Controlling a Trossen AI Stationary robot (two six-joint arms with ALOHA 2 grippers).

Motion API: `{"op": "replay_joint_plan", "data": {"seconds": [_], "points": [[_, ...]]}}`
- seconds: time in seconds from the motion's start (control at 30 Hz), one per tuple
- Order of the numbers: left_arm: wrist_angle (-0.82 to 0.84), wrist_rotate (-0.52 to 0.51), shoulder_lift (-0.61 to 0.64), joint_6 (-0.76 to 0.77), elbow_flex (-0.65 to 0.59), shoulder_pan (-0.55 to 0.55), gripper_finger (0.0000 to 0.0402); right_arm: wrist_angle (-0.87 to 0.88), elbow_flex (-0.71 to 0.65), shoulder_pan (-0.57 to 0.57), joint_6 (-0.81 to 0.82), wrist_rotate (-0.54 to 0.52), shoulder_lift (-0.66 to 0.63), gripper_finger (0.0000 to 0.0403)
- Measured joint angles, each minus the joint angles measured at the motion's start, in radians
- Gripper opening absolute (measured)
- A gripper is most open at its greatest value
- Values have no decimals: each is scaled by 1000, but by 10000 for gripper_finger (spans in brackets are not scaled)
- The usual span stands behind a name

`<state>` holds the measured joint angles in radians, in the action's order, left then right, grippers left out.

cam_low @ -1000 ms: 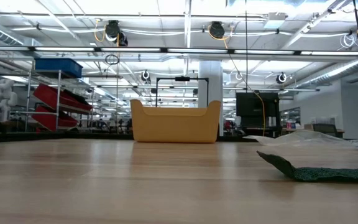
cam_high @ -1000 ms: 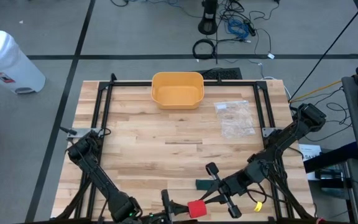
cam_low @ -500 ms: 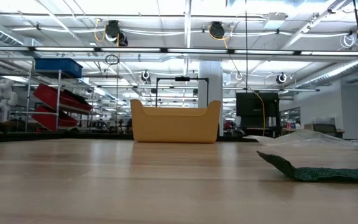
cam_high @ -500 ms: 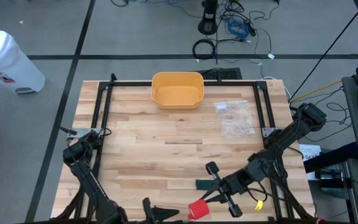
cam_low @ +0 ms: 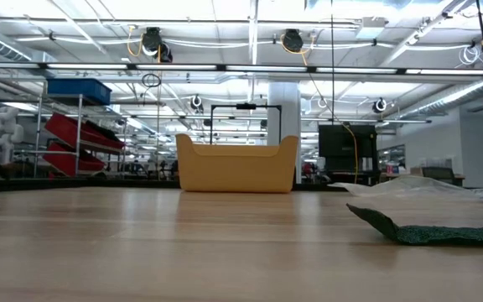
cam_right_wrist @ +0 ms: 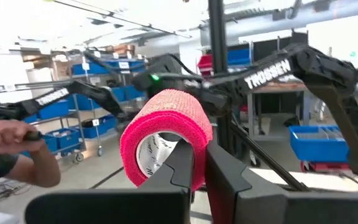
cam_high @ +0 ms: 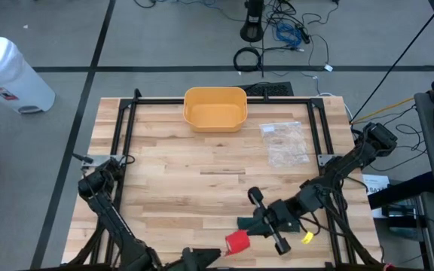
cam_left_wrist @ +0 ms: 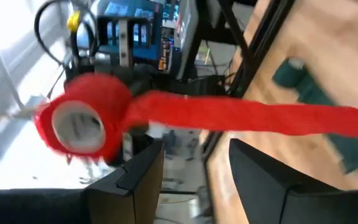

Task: Roll bandage
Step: Roll the red bandage

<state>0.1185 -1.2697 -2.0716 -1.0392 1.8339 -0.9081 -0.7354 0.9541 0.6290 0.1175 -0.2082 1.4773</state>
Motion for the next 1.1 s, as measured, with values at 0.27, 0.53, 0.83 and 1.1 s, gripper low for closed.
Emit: {"op": "replay_joint_plan", "data": {"seconds": [0.27,0.53,0.83,1.1], "points": [[68,0,0,-278,0,19,189,14,0,-21,18,1,0,18],[228,0,0,-276,0,34,189,28,0,-22,21,2,1,18],[240,21,0,-338,0,34,189,29,0,-21,28,1,2,18],[241,83,0,-424,0,34,189,29,0,-22,55,1,2,18]]}}
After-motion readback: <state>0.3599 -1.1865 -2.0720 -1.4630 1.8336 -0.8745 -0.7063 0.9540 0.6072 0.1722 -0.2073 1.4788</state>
